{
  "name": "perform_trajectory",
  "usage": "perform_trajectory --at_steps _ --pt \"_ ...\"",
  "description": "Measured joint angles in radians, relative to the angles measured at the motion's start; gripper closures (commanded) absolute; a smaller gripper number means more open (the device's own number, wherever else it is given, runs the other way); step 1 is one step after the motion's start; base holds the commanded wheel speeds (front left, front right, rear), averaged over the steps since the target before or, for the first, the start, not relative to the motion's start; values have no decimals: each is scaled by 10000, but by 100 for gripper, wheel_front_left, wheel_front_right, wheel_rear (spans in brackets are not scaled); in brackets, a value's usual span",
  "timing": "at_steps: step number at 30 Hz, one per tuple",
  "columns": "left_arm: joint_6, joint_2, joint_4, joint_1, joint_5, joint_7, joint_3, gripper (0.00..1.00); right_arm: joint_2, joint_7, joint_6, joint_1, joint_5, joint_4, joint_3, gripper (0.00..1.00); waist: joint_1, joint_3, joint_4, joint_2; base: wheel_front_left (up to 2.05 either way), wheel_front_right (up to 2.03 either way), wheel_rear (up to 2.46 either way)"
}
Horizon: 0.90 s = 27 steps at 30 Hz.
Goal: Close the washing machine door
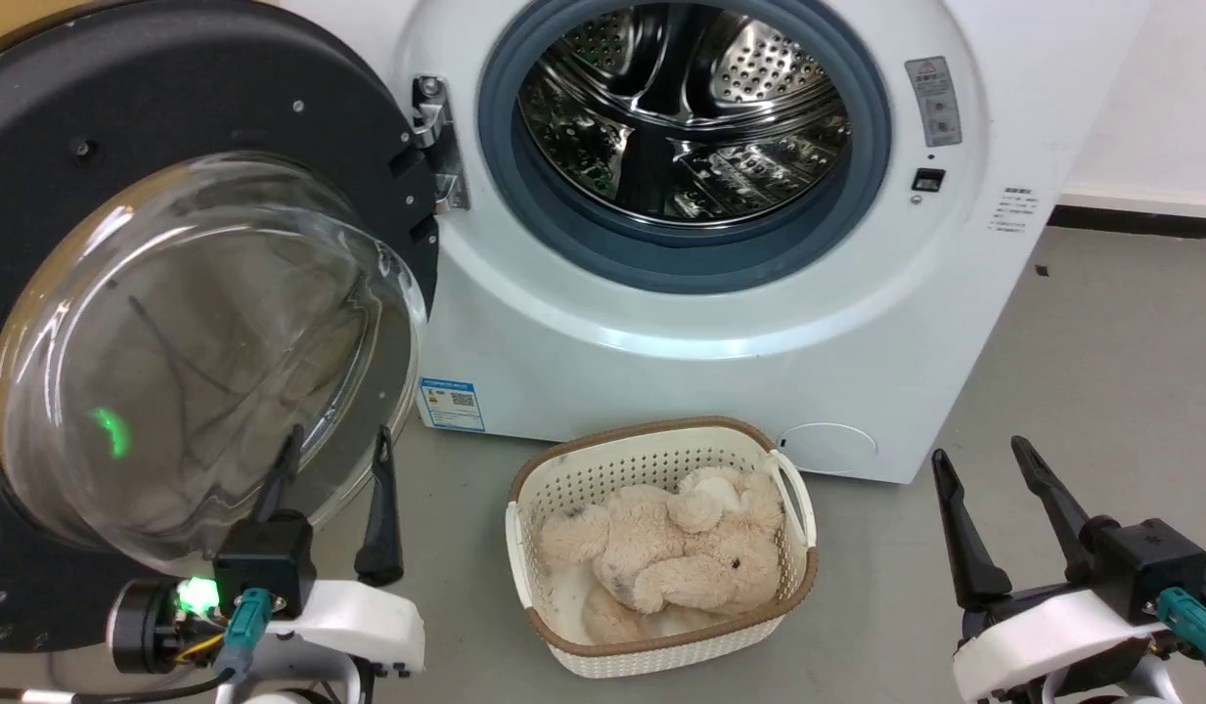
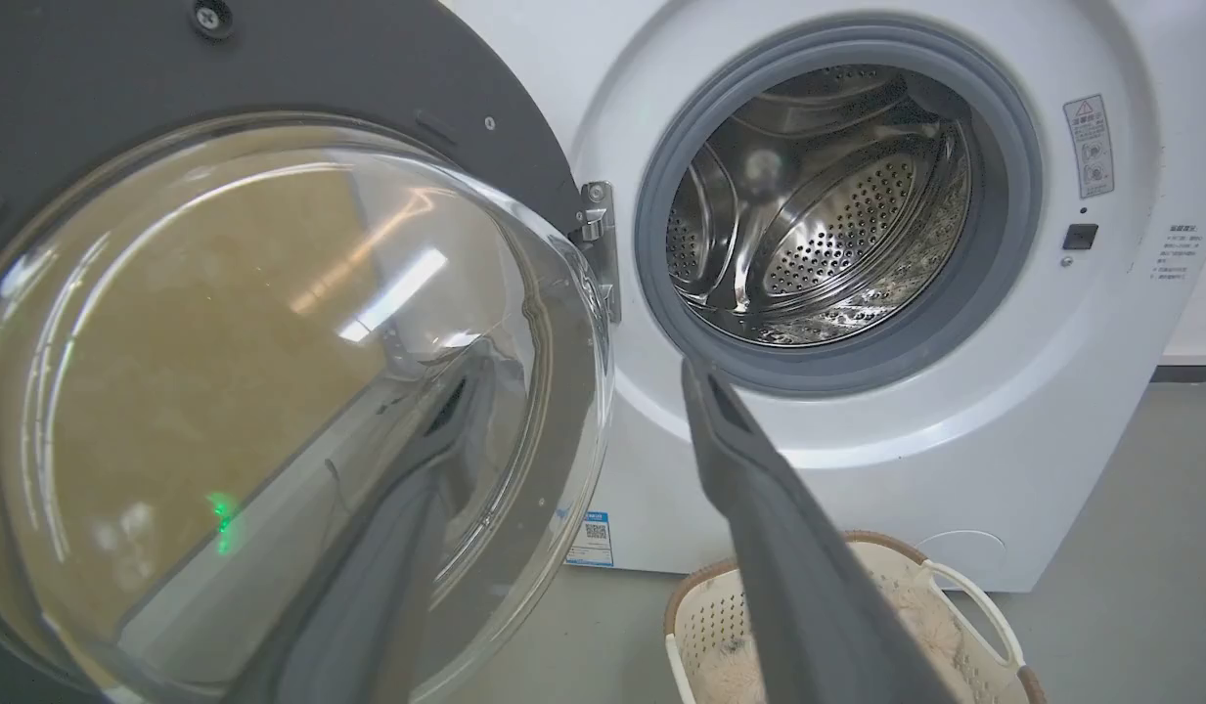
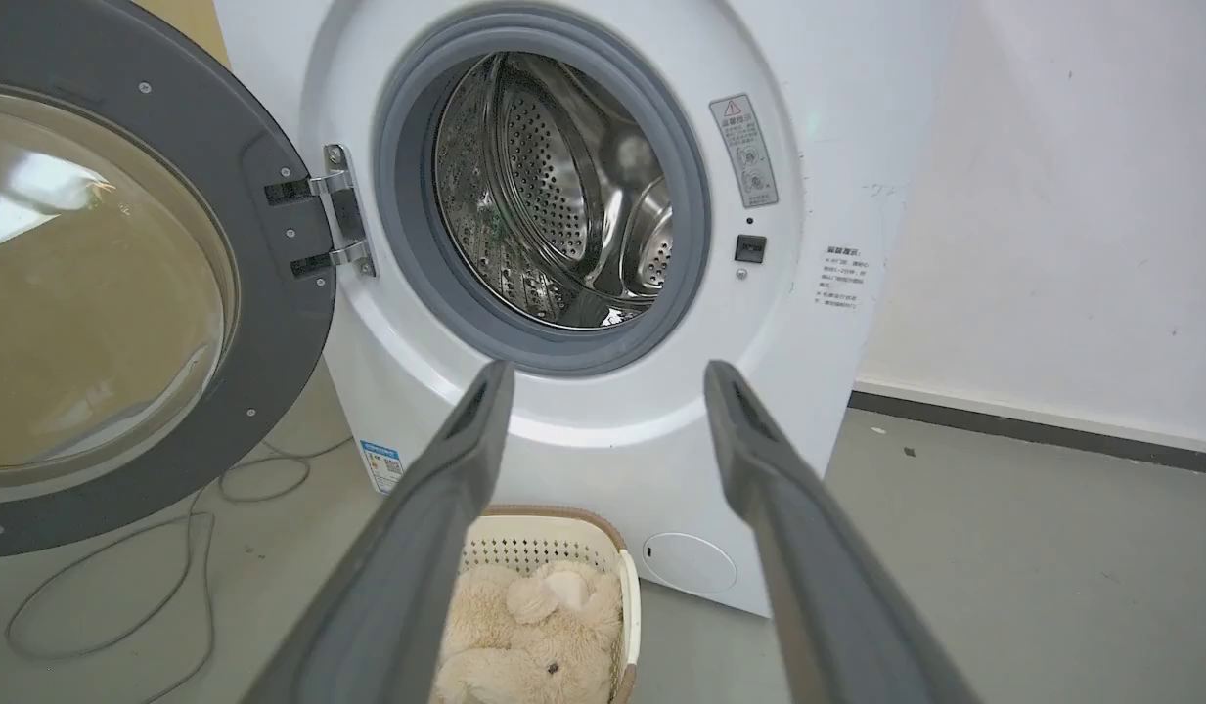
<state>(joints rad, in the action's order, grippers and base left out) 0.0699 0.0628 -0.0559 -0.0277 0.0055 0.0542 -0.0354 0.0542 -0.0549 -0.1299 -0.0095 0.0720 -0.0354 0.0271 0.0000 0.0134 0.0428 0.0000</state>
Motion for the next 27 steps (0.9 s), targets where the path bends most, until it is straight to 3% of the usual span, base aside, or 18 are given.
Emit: perform_trajectory --at_steps 1,17,27 --pt "40 42 -63 -32 21 15 -25 100 0 -15 0 0 2 -12 8 0 0 7 41 0 0 0 0" --pt "673 803 -1266 -688 -100 360 128 100 0 -355 0 0 267 -167 188 0 0 161 887 0 0 0 0" --pt "606 1101 -1858 -1278 -652 546 1037 100 0 -541 0 0 314 -219 245 0 1 376 1591 0 0 0 0"
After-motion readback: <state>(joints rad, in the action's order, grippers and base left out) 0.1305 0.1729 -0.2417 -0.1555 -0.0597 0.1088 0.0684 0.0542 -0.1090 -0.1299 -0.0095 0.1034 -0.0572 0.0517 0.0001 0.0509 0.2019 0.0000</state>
